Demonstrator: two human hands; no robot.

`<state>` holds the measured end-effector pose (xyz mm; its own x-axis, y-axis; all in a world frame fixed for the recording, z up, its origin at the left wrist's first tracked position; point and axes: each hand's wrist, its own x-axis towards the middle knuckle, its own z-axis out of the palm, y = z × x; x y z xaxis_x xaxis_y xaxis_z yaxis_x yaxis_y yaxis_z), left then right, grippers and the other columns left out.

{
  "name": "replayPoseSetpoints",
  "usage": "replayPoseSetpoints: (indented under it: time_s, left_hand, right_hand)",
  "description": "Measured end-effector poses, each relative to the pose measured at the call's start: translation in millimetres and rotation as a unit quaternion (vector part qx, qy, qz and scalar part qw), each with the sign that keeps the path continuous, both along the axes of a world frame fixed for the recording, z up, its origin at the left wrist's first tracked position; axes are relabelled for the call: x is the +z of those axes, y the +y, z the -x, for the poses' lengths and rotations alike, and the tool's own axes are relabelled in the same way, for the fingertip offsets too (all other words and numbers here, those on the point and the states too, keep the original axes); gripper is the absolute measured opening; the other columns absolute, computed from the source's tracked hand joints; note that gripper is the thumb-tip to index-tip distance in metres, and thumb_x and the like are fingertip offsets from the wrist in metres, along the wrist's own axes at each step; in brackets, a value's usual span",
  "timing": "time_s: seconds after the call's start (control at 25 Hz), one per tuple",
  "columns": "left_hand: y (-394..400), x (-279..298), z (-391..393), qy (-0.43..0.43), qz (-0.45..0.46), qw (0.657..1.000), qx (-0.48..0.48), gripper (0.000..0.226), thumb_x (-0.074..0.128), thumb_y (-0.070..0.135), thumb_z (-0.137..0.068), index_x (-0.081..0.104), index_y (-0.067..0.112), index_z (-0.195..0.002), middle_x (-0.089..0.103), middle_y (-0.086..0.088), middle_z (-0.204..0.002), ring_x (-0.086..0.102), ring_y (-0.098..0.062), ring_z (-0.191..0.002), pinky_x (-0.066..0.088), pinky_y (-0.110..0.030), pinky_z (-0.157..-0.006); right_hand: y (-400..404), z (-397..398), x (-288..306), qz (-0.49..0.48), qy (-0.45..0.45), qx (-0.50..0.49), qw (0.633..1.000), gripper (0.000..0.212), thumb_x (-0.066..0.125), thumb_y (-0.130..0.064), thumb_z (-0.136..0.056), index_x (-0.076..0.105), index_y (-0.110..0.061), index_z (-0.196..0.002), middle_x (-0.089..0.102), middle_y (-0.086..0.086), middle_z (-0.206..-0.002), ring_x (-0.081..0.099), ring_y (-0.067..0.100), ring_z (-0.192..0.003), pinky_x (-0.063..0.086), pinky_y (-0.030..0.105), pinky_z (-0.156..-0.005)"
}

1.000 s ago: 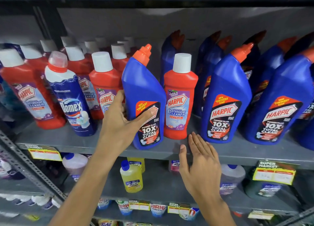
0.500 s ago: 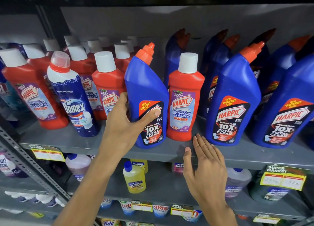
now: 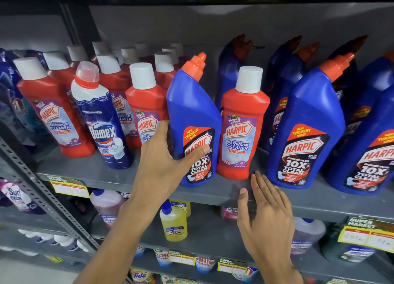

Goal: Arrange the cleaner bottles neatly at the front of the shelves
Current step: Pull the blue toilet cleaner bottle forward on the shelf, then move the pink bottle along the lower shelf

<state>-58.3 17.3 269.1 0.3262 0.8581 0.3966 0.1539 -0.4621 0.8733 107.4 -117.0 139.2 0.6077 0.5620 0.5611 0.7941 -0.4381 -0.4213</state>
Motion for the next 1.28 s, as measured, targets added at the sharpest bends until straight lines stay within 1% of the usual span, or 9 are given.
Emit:
replayPoseSetpoints:
  time_s: [0.28, 0.44, 0.64, 0.8, 1.0, 1.08, 1.16, 1.2, 1.28]
  left_hand:
    - [-11, -11, 16, 0.072, -0.082, 0.987, 0.117, 0.072, 0.087, 0.061, -0.074, 0.065, 0.024, -0.131, 0.078, 0.016, -0.104, 0.076, 0.008, -0.095, 0.057, 0.000, -0.078]
    - [-20, -17, 37, 0.074, -0.111, 0.977, 0.165, 0.057, 0.089, 0.055, -0.078, 0.069, 0.023, -0.121, 0.082, 0.011, -0.102, 0.079, -0.007, -0.092, 0.065, -0.019, -0.082]
    - [-16, -27, 75, 0.023, -0.094, 0.979, 0.180, 0.031, 0.090, 0.047, -0.084, 0.076, 0.026, -0.101, 0.078, 0.011, -0.089, 0.075, -0.008, -0.082, 0.053, -0.004, -0.073]
    - [14, -37, 133, 0.003, -0.050, 0.985, 0.167, 0.024, 0.090, 0.045, -0.084, 0.075, 0.025, -0.085, 0.076, 0.005, -0.080, 0.070, -0.017, -0.069, 0.054, -0.010, -0.064]
    - [66, -103, 230, 0.208, 0.062, 0.973, 0.079, 0.039, 0.091, 0.056, -0.073, 0.068, 0.025, -0.072, 0.071, 0.015, -0.062, 0.064, 0.001, -0.056, 0.044, -0.002, -0.055]
    - [91, -149, 262, 0.359, 0.166, 0.918, 0.012, 0.036, 0.096, 0.051, -0.073, 0.069, 0.028, -0.077, 0.074, 0.016, -0.068, 0.071, 0.006, -0.070, 0.046, -0.005, -0.063]
    - [114, -191, 278, 0.467, 0.248, 0.847, -0.060, 0.061, 0.095, 0.051, -0.076, 0.071, 0.030, -0.128, 0.079, 0.006, -0.121, 0.072, -0.015, -0.123, 0.053, -0.017, -0.096]
    - [127, -208, 282, 0.456, 0.280, 0.842, -0.068, 0.085, 0.096, 0.043, -0.078, 0.059, 0.016, -0.149, 0.071, -0.005, -0.142, 0.064, -0.025, -0.140, 0.049, -0.029, -0.114]
    - [151, -231, 280, 0.314, 0.329, 0.889, -0.048, 0.072, 0.100, 0.019, -0.076, 0.064, 0.009, -0.138, 0.073, -0.012, -0.137, 0.064, -0.034, -0.141, 0.050, -0.044, -0.119]
  right_hand:
    - [-1, -3, -6, -0.005, 0.001, 0.021, 1.000, 0.058, 0.049, -0.042, -0.103, 0.070, -0.004, -0.142, 0.069, 0.012, -0.149, 0.063, 0.028, -0.144, 0.039, 0.043, -0.125]
    - [-1, -7, -10, -0.016, 0.003, 0.031, 0.999, 0.055, 0.055, -0.036, -0.103, 0.068, -0.001, -0.143, 0.068, 0.015, -0.150, 0.063, 0.030, -0.144, 0.040, 0.047, -0.125]
    - [-1, -2, -4, -0.043, 0.052, 0.042, 0.997, 0.064, 0.049, -0.046, -0.103, 0.065, -0.003, -0.147, 0.066, 0.014, -0.153, 0.060, 0.034, -0.146, 0.038, 0.049, -0.126]
    - [-4, 46, 6, -0.169, 0.111, 0.035, 0.979, 0.063, 0.057, -0.050, -0.101, 0.058, -0.015, -0.154, 0.062, 0.005, -0.158, 0.053, 0.018, -0.149, 0.036, 0.047, -0.131]
    - [25, 150, 9, -0.252, 0.023, 0.135, 0.958, 0.044, 0.069, -0.024, -0.101, 0.066, -0.013, -0.144, 0.068, -0.002, -0.148, 0.064, 0.026, -0.142, 0.045, 0.037, -0.122]
    - [53, 178, 15, -0.208, 0.005, 0.194, 0.959, 0.045, 0.068, -0.027, -0.102, 0.065, -0.012, -0.145, 0.066, 0.000, -0.150, 0.061, 0.024, -0.144, 0.047, 0.042, -0.121]
    - [81, 197, 17, -0.142, 0.001, 0.214, 0.966, 0.051, 0.065, -0.035, -0.104, 0.063, -0.008, -0.148, 0.064, 0.002, -0.154, 0.058, 0.022, -0.148, 0.048, 0.046, -0.123]
    - [93, 204, 16, -0.111, 0.005, 0.211, 0.971, 0.054, 0.064, -0.038, -0.105, 0.063, -0.007, -0.149, 0.063, 0.003, -0.156, 0.057, 0.021, -0.149, 0.048, 0.045, -0.124]
    - [114, 214, 11, -0.067, 0.004, 0.189, 0.980, 0.055, 0.063, -0.040, -0.106, 0.063, -0.007, -0.150, 0.062, 0.003, -0.157, 0.057, 0.020, -0.149, 0.047, 0.041, -0.125]
